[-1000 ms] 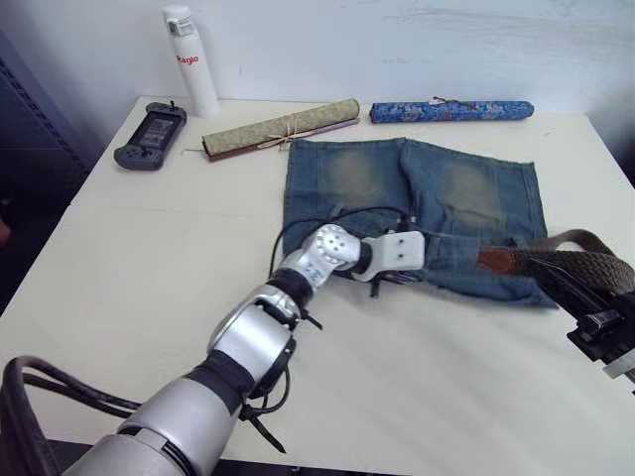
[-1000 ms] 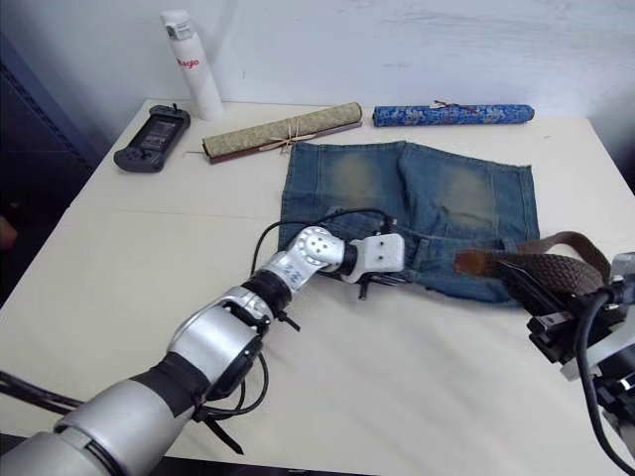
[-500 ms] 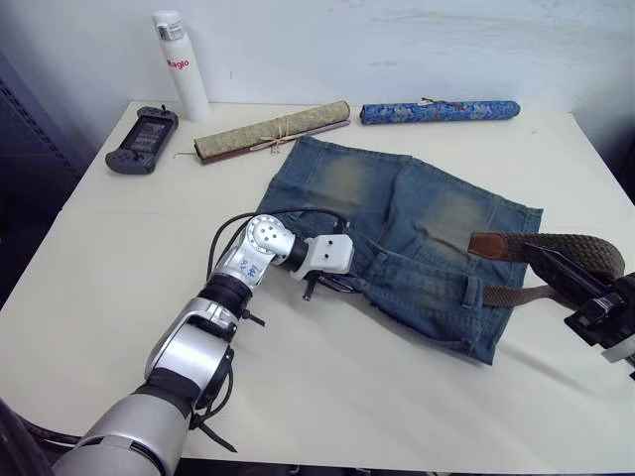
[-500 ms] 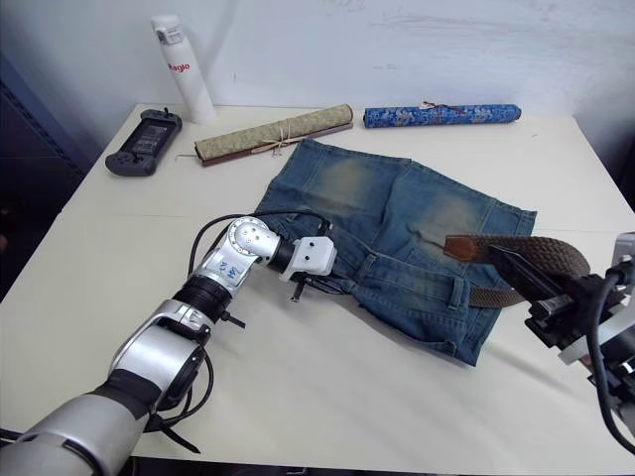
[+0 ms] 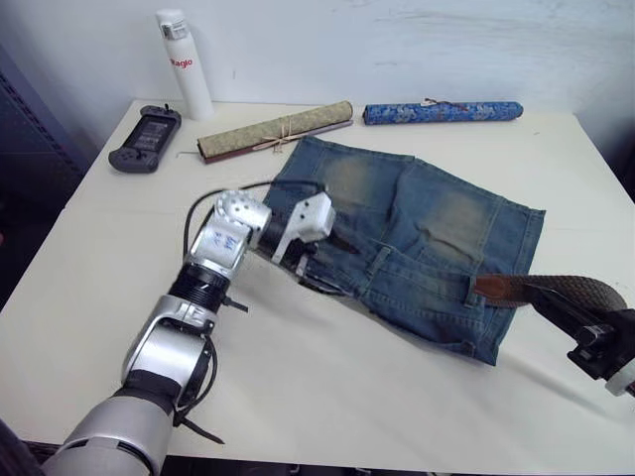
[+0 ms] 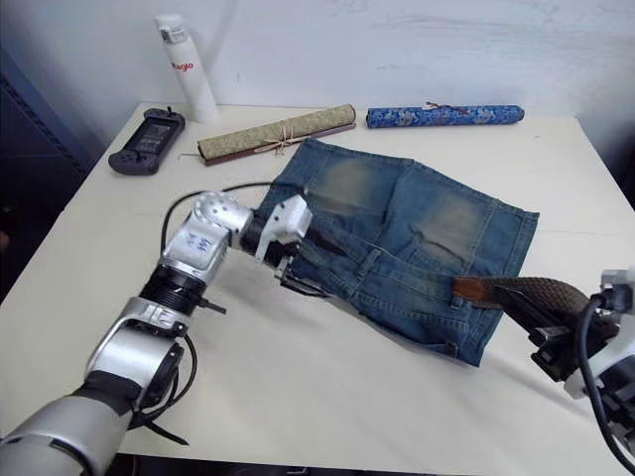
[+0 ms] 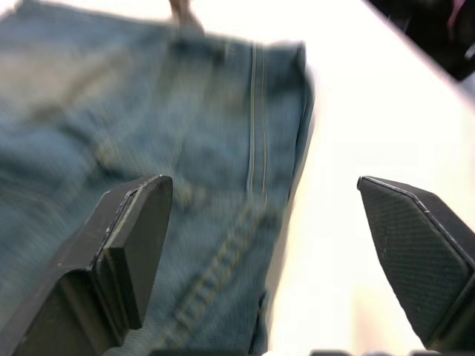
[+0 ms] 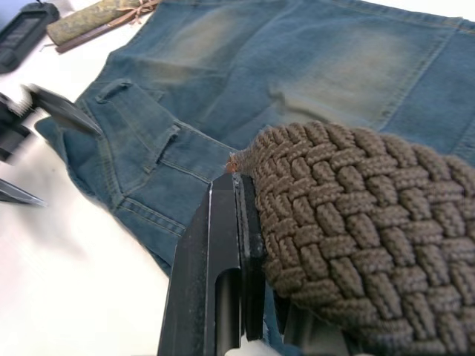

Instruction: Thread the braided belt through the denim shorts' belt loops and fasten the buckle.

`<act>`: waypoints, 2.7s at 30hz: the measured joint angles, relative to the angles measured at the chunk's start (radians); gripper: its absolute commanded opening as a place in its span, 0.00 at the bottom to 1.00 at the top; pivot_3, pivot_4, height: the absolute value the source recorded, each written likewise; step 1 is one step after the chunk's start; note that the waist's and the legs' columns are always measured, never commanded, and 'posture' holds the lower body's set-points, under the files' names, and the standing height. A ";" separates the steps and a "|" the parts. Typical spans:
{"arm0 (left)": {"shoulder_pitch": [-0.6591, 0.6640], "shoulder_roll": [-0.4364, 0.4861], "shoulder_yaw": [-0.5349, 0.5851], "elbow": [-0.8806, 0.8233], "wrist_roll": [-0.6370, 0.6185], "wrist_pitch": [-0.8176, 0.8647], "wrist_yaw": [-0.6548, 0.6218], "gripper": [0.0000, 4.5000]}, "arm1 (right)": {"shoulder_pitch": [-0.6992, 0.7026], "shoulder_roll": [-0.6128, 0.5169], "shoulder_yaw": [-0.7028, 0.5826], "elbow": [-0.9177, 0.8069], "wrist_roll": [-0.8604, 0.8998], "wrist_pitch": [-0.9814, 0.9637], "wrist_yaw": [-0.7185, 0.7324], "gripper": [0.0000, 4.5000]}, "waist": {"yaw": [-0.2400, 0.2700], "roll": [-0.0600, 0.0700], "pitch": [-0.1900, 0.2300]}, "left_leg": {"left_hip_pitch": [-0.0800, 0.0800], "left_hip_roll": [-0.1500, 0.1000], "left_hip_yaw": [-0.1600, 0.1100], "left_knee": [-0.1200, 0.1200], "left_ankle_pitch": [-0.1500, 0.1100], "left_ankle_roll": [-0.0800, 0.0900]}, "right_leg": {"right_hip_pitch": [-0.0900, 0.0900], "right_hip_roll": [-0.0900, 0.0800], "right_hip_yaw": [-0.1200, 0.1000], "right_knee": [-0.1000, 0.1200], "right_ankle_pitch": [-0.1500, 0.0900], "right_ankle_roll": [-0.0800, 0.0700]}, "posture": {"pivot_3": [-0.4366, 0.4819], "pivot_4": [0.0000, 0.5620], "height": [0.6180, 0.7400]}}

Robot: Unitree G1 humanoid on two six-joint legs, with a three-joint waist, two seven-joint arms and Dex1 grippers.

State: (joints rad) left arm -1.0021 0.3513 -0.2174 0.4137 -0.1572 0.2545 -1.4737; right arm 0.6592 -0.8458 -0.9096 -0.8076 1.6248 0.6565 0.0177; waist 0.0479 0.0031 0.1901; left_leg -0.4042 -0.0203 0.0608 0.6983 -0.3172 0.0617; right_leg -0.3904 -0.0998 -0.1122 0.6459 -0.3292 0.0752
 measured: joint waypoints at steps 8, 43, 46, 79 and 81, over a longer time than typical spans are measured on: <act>0.039 0.046 0.008 -0.068 -0.001 -0.011 0.061 0.99 | -0.063 0.084 0.086 0.162 -0.088 0.001 0.039 0.00 | -0.001 0.001 -0.001 | 0.001 0.000 0.001 0.000 0.000 0.000 | 0.000 0.000 0.001 0.000 0.000 0.000 | 0.48 0.27 0.56; 0.166 0.081 -0.017 -0.284 0.012 0.093 0.305 0.99 | -0.469 0.151 0.385 0.583 -0.378 0.115 0.365 0.00 | 0.000 0.003 -0.002 | 0.001 0.000 0.001 0.000 0.000 0.000 | 0.000 0.000 0.001 0.002 0.000 0.000 | 0.48 0.27 0.56; 0.167 0.082 -0.025 -0.285 0.012 0.093 0.309 0.99 | -0.503 0.169 0.409 0.615 -0.430 0.109 0.375 0.00 | -0.001 0.003 -0.002 | 0.001 -0.001 0.002 0.000 0.000 0.000 | 0.000 0.000 0.001 0.002 0.000 0.000 | 0.48 0.27 0.56; 0.183 0.019 -0.113 -0.247 0.031 -0.005 0.315 1.00 | -0.458 0.405 0.320 0.397 -0.308 0.147 0.087 0.99 | -0.021 0.004 -0.002 | 0.001 -0.001 0.001 0.000 0.001 -0.001 | -0.001 -0.001 0.002 0.008 0.000 0.000 | 0.48 0.27 0.56; 0.183 0.013 -0.117 -0.236 0.036 -0.012 0.315 1.00 | -0.456 0.456 0.319 0.397 -0.295 0.124 0.058 0.99 | -0.022 0.004 -0.002 | 0.001 -0.001 0.002 0.001 0.001 -0.001 | -0.002 -0.001 0.002 0.008 0.000 0.000 | 0.48 0.27 0.56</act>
State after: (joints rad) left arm -0.8189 0.3646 -0.3348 0.1772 -0.1212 0.2424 -1.1584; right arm 0.2035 -0.3901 -0.5906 -0.4109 1.3295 0.7801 0.0762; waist 0.0258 0.0069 0.1878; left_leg -0.4034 -0.0215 0.0624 0.6989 -0.3165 0.0607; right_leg -0.3923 -0.1005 -0.1102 0.6535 -0.3294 0.0749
